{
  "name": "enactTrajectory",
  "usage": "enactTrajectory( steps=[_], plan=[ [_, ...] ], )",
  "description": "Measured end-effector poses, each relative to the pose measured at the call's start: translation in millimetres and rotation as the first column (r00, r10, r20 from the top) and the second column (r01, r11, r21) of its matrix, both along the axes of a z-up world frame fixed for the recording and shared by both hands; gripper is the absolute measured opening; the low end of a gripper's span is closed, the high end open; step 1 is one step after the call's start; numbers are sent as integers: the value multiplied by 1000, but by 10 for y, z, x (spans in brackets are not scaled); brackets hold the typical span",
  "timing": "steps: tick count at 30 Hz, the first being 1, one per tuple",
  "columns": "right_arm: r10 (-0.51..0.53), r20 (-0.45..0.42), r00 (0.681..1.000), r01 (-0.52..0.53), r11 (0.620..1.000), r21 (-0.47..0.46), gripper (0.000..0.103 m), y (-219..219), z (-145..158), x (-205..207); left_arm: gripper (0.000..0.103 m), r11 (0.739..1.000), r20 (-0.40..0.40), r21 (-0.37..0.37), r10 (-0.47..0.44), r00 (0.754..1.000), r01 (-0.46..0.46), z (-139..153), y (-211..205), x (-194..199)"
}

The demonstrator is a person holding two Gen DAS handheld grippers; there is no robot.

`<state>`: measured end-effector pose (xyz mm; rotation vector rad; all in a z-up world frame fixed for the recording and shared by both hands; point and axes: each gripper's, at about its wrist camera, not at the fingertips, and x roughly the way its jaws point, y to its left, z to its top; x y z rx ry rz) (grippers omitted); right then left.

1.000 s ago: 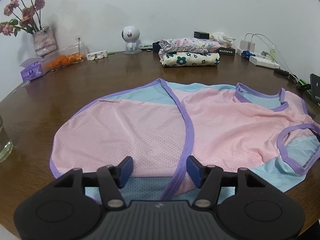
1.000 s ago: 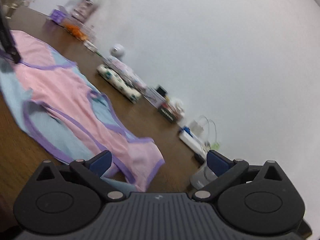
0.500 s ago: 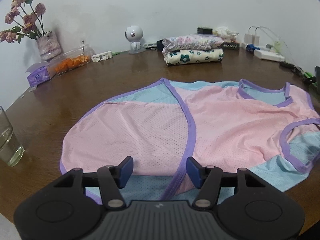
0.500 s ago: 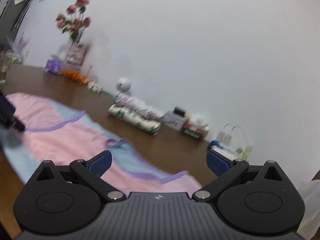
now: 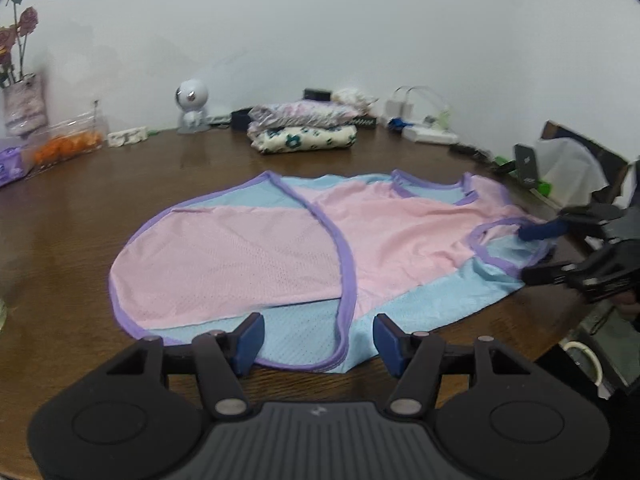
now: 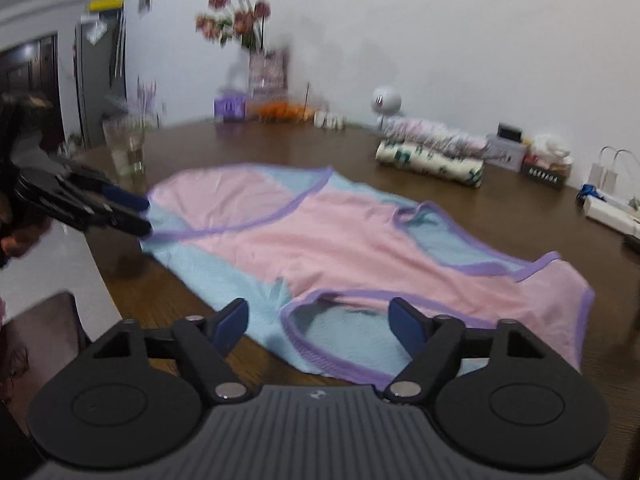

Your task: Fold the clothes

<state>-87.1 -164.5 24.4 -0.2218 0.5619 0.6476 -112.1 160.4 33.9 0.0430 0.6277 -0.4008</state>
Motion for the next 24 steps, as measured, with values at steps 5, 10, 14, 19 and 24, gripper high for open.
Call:
enactTrajectory(
  steps=[5,10,14,19,24],
  plan=[
    [-26,-80,996,22,999,-47,51,24,-87,30,58,994,15,11,-106,994,106,-124,-31,-1],
    [-40,-94,995,33,996,-81,26,83,-68,11,22,986,42,118,-123,991,118,-185,-173,-1],
    [-64,-113,991,52,993,-108,3,131,-34,-17,2,987,39,81,-142,989,138,-201,-131,28],
    [-122,-128,984,113,991,-71,2,67,109,50,1,989,84,54,-145,986,141,-46,-79,220],
    [-173,-141,975,172,985,-18,2,-15,315,415,1,970,100,148,-208,973,192,121,-146,686]
  ],
)
